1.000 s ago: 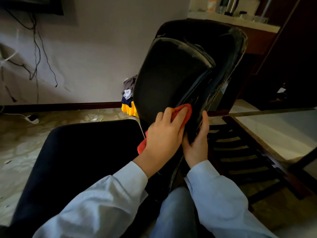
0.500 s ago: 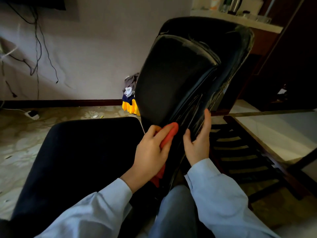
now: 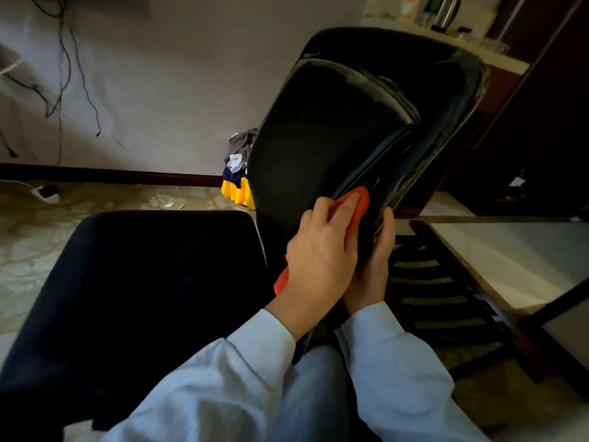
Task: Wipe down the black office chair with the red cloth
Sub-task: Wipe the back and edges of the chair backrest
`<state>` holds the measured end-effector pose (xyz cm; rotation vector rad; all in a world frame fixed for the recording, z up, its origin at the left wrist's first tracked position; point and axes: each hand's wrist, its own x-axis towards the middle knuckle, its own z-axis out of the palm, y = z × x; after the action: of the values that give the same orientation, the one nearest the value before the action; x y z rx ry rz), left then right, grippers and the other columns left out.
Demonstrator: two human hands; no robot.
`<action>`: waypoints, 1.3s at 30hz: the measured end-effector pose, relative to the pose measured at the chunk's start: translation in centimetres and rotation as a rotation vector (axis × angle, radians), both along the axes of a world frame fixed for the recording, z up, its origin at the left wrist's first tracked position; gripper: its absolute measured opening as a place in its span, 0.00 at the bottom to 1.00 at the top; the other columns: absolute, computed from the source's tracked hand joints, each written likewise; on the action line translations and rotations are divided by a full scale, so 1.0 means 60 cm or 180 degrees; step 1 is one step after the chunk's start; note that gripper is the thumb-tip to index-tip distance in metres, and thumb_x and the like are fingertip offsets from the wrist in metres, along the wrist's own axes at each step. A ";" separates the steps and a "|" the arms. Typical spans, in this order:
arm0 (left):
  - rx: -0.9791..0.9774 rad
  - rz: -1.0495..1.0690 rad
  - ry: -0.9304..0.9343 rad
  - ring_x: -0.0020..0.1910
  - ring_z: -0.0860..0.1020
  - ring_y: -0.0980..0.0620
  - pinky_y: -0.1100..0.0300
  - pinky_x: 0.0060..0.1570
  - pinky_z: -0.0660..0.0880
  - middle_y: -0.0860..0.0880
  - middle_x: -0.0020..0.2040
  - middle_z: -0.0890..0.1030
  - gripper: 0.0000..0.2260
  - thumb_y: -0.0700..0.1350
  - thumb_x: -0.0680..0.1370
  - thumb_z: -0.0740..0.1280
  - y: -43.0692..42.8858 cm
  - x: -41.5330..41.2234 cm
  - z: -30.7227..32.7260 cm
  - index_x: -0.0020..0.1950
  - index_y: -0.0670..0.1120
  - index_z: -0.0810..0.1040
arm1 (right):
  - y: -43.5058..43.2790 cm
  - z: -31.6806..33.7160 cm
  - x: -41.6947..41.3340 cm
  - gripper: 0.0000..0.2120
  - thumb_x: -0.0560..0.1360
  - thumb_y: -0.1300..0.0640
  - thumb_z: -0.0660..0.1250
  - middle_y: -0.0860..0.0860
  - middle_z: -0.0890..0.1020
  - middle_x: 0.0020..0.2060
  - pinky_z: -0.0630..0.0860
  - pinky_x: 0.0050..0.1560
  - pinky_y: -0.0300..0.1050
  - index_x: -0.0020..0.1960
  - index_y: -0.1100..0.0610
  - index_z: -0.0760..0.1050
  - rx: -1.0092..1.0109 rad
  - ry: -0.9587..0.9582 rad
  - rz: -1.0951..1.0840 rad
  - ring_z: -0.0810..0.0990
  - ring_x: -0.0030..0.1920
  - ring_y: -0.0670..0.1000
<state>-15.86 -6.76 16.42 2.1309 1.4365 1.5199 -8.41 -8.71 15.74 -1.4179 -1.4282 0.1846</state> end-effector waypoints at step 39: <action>0.0793 -0.0507 0.0026 0.52 0.72 0.46 0.54 0.48 0.74 0.50 0.58 0.69 0.16 0.47 0.79 0.60 0.063 -0.082 -0.122 0.67 0.55 0.68 | 0.027 -0.116 0.006 0.44 0.70 0.78 0.61 0.37 0.58 0.65 0.64 0.61 0.25 0.73 0.46 0.47 0.0542 0.0545 0.0275 0.60 0.65 0.26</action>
<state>-20.76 -3.00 9.10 2.3277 1.0974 1.7062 -8.04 -7.10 8.79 -1.1746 -1.3319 0.2284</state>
